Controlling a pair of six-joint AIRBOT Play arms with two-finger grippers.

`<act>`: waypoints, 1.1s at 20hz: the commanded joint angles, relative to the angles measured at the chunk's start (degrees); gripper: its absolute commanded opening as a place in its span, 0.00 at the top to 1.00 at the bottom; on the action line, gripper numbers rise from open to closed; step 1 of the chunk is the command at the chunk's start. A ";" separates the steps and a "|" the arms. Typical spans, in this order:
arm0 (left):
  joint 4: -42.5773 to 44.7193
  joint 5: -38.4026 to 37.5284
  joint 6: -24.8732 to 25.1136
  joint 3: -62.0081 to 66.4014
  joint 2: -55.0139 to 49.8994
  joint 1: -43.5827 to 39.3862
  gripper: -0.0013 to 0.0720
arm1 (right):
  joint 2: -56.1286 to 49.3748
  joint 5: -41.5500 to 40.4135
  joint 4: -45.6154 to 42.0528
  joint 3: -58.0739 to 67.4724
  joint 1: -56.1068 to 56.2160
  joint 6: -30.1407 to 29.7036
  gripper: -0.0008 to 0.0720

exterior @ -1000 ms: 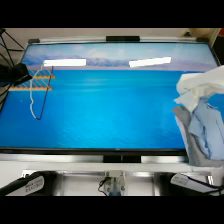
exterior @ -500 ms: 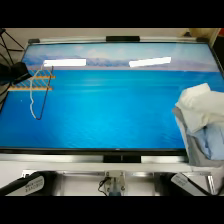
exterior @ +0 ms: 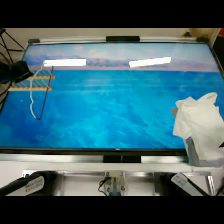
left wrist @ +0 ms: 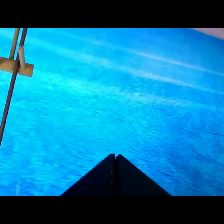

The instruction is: Fold the shirts.

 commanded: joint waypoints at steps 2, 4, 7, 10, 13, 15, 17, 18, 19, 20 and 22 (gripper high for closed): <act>-0.55 0.94 3.28 0.09 -0.07 -3.23 0.94 | 0.13 -2.32 -3.65 2.97 0.11 -1.99 0.11; 4.44 -1.95 3.06 1.18 -0.59 -6.23 0.95 | 0.13 -9.22 -1.55 12.20 2.89 -2.10 0.11; 21.57 -10.95 -1.36 5.16 -3.87 -13.18 0.95 | 0.13 -19.67 3.93 22.99 15.63 -2.10 0.11; 29.03 -18.25 -2.43 6.67 -8.44 -20.24 0.94 | -1.25 -23.34 -0.04 24.33 36.89 -0.35 0.11; 27.21 -20.74 -4.22 6.49 -12.81 -25.64 0.00 | -8.55 -19.63 6.75 24.33 47.19 5.51 0.11; 27.19 -20.81 -6.67 5.29 -13.81 -26.75 0.00 | -13.09 -16.31 16.61 24.33 49.44 5.29 0.11; 27.15 -19.21 -6.43 4.17 -13.57 -27.17 0.00 | -15.19 -14.27 16.04 24.33 51.78 4.98 0.11; 27.15 -18.73 -6.40 4.15 -13.57 -27.26 0.00 | -15.65 -13.73 15.45 24.33 52.68 4.87 0.11; 27.15 -18.29 -6.40 4.15 -13.57 -27.23 0.00 | -15.69 -13.70 15.52 24.33 53.18 4.90 0.11; 27.15 -17.97 -6.40 4.15 -13.57 -27.26 0.00 | -15.69 -13.68 16.09 24.33 53.33 4.90 0.11; 27.12 -16.96 -6.40 4.15 -13.57 -27.36 0.00 | -15.69 -13.88 17.40 24.33 53.24 4.90 0.11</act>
